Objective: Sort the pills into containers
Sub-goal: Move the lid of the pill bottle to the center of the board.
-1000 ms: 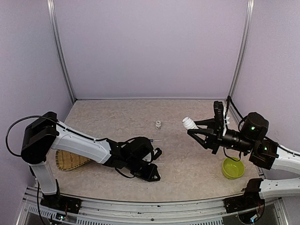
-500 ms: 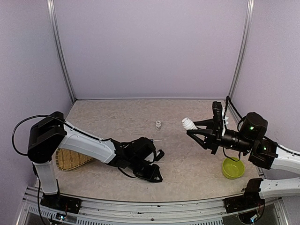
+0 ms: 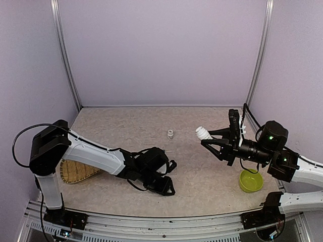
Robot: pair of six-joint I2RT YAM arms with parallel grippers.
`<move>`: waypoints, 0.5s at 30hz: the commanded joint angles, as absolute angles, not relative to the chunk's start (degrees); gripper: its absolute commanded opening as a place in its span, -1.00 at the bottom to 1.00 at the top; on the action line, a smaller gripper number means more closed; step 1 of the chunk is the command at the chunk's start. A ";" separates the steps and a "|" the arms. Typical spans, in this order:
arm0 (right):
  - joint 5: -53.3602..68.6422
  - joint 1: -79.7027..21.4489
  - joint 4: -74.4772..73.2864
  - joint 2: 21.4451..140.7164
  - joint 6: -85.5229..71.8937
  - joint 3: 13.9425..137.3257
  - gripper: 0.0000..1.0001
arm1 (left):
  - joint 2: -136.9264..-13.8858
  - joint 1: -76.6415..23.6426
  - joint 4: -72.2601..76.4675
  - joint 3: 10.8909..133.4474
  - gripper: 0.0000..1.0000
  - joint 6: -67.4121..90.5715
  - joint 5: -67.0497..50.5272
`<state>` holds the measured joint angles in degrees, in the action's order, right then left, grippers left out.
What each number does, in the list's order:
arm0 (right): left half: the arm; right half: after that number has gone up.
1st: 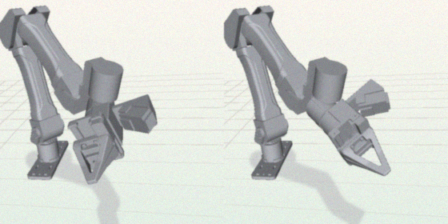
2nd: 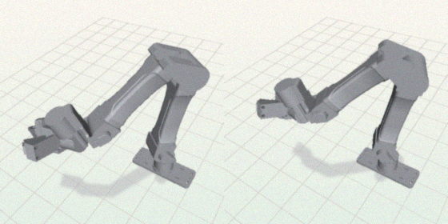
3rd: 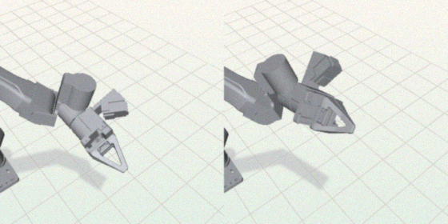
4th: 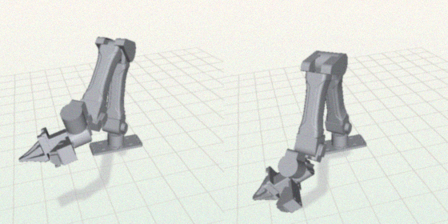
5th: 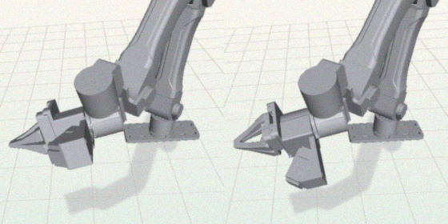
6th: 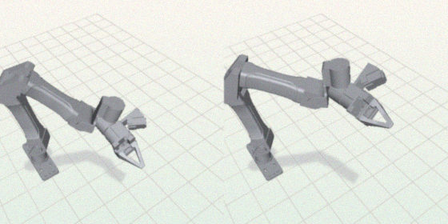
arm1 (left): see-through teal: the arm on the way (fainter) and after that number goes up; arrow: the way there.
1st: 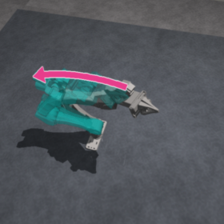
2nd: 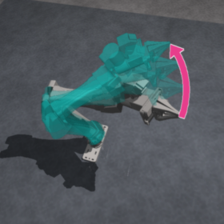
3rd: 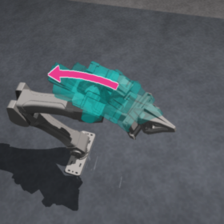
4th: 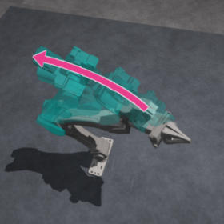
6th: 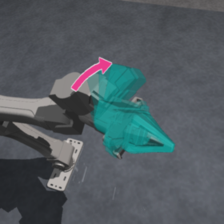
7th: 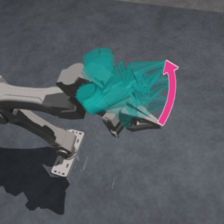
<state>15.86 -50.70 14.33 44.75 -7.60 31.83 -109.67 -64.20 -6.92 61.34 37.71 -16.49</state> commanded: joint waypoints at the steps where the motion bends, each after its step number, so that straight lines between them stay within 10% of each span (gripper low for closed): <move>1: 16.43 -50.16 14.52 44.30 -8.00 32.39 -0.63 | -108.72 -64.42 -10.02 61.74 -0.48 37.26 -13.40; 15: 16.28 -50.13 15.31 44.38 -7.78 31.46 -0.64 | -105.16 -64.41 -13.75 61.26 -0.07 36.77 -9.61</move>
<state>15.86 -50.70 14.37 44.73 -7.57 31.83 -107.48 -64.36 -11.07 61.36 37.34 -11.68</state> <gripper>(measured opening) 0.321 0.435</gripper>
